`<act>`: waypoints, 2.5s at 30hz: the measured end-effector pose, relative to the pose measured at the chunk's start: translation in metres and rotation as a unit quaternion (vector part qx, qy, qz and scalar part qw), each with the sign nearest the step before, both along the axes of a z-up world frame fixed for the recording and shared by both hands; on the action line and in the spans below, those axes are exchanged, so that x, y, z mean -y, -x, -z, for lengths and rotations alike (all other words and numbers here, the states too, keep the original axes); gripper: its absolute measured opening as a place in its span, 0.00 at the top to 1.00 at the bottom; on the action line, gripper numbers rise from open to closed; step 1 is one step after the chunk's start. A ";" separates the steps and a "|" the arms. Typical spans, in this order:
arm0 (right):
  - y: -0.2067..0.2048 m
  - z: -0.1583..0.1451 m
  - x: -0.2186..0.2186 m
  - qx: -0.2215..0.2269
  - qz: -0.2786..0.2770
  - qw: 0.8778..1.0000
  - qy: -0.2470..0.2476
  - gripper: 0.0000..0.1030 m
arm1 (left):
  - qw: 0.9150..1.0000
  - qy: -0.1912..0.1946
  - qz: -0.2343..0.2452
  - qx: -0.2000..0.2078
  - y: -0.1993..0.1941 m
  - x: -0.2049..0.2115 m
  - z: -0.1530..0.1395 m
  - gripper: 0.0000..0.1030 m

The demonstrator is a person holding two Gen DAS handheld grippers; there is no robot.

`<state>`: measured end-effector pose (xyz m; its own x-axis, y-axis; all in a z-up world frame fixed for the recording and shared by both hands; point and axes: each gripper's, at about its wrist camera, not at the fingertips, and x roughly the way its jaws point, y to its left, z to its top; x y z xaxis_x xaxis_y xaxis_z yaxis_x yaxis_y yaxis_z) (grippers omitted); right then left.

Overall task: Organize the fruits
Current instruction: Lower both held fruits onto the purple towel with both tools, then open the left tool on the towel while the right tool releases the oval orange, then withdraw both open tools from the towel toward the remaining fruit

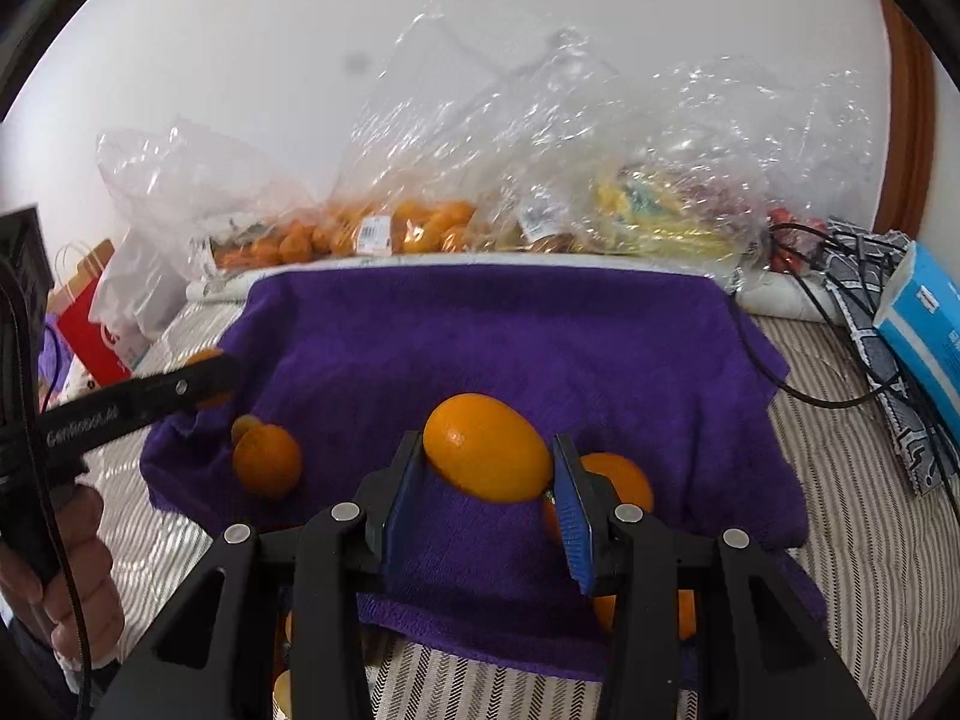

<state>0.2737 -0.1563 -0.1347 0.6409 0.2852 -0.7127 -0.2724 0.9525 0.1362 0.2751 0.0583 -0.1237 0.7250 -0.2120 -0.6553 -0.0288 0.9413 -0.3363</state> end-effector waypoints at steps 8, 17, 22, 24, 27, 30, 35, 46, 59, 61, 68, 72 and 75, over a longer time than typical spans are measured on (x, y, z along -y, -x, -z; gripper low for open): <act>-0.002 0.008 -0.010 -0.010 -0.013 1.000 0.017 0.60 | 1.000 0.006 0.008 -0.011 -0.008 0.004 0.012 0.71; -0.004 0.015 -0.012 -0.015 -0.013 0.999 0.026 0.60 | 0.999 0.003 0.015 -0.028 -0.012 0.008 0.019 0.71; -0.004 0.015 -0.013 -0.013 -0.012 0.999 0.030 0.59 | 0.999 -0.010 0.015 -0.029 -0.011 0.010 0.018 0.71; -0.004 0.015 -0.014 -0.013 -0.012 0.999 0.032 0.59 | 0.999 -0.007 0.018 -0.028 -0.010 0.010 0.017 0.71; -0.004 0.015 -0.013 -0.009 -0.011 0.999 0.032 0.59 | 0.999 -0.021 0.018 -0.028 -0.009 0.011 0.013 0.71; -0.001 0.011 -0.010 0.000 -0.009 1.000 0.027 0.59 | 0.999 -0.036 0.013 -0.019 -0.005 0.012 0.009 0.70; 0.004 0.001 -0.007 0.020 -0.004 1.000 0.024 0.50 | 0.999 -0.024 0.020 -0.018 -0.001 0.012 0.001 0.67; 0.027 -0.027 -0.002 0.022 0.016 1.000 0.013 0.48 | 0.998 -0.043 0.035 -0.021 0.026 0.020 -0.021 0.65; 0.097 -0.030 -0.023 0.018 -0.020 0.999 0.029 0.54 | 0.996 -0.083 0.011 -0.042 0.092 -0.002 -0.022 0.62; 0.102 -0.023 -0.029 0.008 -0.027 0.999 0.023 0.58 | 0.995 -0.085 0.009 -0.048 0.100 -0.009 -0.019 0.62; 0.112 0.008 -0.044 -0.023 -0.041 0.998 0.038 0.63 | 0.995 -0.076 0.008 -0.059 0.122 -0.028 -0.004 0.62; 0.108 0.019 -0.044 -0.036 -0.039 0.998 0.036 0.68 | 0.995 -0.070 0.011 -0.066 0.125 -0.030 0.002 0.62; 0.107 0.020 -0.047 -0.037 -0.037 0.998 0.034 0.68 | 0.995 -0.066 0.012 -0.074 0.126 -0.030 0.005 0.62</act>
<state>0.1671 -0.1097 -0.1550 0.5644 0.2793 -0.7768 -0.3343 0.9377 0.0942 0.1491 0.0883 -0.1288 0.6146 -0.1334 -0.7775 -0.0447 0.9781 -0.2032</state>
